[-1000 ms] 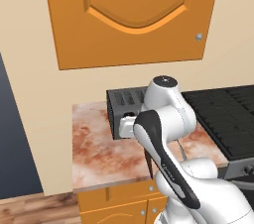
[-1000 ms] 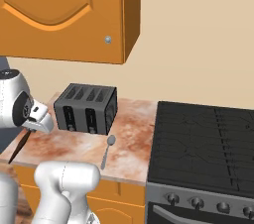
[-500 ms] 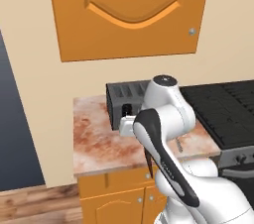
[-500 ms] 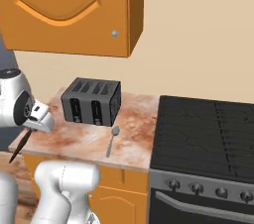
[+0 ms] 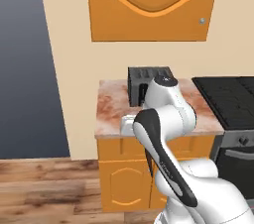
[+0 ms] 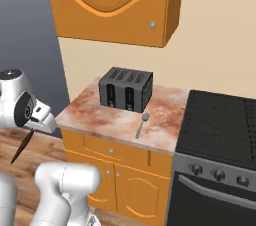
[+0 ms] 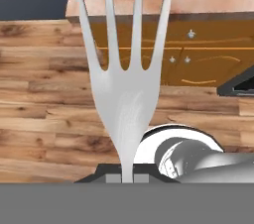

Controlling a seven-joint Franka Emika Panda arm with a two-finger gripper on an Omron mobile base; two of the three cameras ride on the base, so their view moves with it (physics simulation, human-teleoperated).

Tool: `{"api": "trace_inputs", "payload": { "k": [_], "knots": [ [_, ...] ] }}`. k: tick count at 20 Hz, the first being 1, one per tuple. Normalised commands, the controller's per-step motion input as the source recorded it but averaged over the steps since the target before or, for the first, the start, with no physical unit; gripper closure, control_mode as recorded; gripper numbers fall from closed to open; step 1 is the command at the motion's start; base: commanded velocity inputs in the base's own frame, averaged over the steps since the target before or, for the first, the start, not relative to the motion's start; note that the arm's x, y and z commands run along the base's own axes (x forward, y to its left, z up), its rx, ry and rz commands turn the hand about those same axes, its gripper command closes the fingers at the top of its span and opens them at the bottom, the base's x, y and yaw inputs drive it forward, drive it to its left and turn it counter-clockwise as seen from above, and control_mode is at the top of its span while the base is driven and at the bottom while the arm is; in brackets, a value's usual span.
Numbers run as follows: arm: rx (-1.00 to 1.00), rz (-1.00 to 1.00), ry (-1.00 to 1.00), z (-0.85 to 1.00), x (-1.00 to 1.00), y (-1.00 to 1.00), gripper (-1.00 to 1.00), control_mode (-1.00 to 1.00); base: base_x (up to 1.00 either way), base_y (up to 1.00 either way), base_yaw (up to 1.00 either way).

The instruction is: Take the fork and place it on the left side of the plate. Then take the spoon and place it on the right side of the plate. Make sure they're directly next to the plate.

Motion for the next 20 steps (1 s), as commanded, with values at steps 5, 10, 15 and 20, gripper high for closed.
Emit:
{"api": "trace_inputs", "payload": {
  "k": [5,10,15,20],
  "knots": [
    [0.0,0.0,0.0,0.0,0.0,0.0,1.0,1.0,0.7,0.1,0.63],
    [0.0,0.0,0.0,0.0,0.0,0.0,1.0,1.0,0.79,0.01,0.7],
    [0.0,0.0,0.0,0.0,0.0,0.0,1.0,1.0,0.75,0.0,0.71],
    [0.0,0.0,0.0,0.0,0.0,0.0,1.0,1.0,0.71,0.0,0.74]
  ]
}}
